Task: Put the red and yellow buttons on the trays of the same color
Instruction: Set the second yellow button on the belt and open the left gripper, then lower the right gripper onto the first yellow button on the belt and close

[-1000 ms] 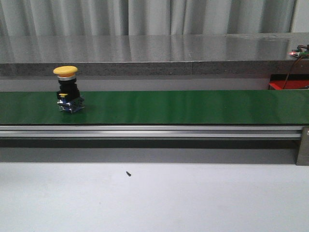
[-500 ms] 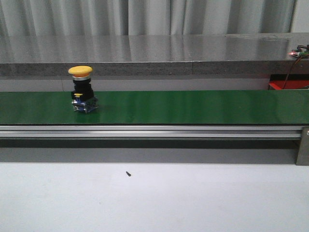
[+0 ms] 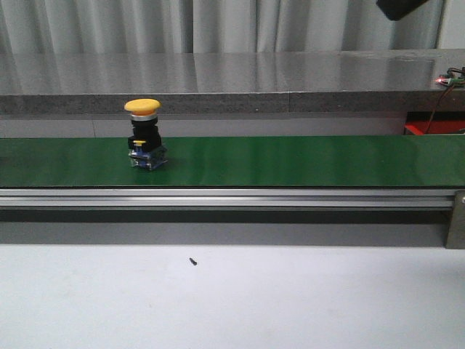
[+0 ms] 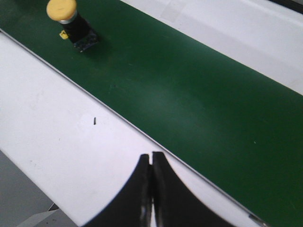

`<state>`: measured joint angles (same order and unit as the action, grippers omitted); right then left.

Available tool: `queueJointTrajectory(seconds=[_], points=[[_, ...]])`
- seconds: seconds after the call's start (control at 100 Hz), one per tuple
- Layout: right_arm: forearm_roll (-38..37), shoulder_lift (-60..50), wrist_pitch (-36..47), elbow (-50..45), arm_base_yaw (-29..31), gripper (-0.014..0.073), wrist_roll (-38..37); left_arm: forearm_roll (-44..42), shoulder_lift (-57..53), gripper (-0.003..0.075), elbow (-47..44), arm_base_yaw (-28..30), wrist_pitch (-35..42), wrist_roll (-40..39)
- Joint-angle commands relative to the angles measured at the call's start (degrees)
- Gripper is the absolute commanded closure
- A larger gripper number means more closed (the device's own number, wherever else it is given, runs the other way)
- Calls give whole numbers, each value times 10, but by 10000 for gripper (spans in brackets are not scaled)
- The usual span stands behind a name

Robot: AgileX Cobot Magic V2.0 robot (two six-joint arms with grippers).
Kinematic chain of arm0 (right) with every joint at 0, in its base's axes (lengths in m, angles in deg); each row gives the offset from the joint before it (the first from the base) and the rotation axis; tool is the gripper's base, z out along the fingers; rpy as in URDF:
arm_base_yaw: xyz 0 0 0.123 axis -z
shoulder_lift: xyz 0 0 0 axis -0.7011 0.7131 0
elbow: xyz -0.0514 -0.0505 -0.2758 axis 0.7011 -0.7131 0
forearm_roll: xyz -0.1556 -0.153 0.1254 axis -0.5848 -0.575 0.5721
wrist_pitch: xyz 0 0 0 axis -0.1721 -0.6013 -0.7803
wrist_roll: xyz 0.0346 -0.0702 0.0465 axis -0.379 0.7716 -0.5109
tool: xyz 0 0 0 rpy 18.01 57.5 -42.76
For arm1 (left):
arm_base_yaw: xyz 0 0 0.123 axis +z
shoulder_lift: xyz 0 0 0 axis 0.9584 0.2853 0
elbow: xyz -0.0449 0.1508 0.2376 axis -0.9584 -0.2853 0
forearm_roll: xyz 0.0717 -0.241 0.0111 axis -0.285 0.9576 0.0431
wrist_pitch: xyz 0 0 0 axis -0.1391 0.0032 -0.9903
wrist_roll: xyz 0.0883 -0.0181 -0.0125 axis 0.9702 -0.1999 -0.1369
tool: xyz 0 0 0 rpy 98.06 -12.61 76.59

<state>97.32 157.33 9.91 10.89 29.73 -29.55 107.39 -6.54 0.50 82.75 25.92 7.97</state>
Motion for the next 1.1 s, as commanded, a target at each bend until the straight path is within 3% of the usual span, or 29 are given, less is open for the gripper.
queueJointTrajectory(seconds=[0.0,0.13,0.2,0.49,0.84,1.09], points=[[5,14,6,50,-14,452,5,13,-3,740,16,-4,40,0],[5,55,3,100,-33,160,5,13,-3,740,16,-4,40,0],[5,75,3,126,-44,94,5,13,-3,740,16,-4,40,0],[4,171,-39,234,-92,92,5,13,-2,740,16,-4,40,0],[4,288,-102,330,-108,30,5,13,-2,740,16,-4,40,0],[3,358,-116,387,-134,34,7,13,-2,740,16,-4,40,0]])
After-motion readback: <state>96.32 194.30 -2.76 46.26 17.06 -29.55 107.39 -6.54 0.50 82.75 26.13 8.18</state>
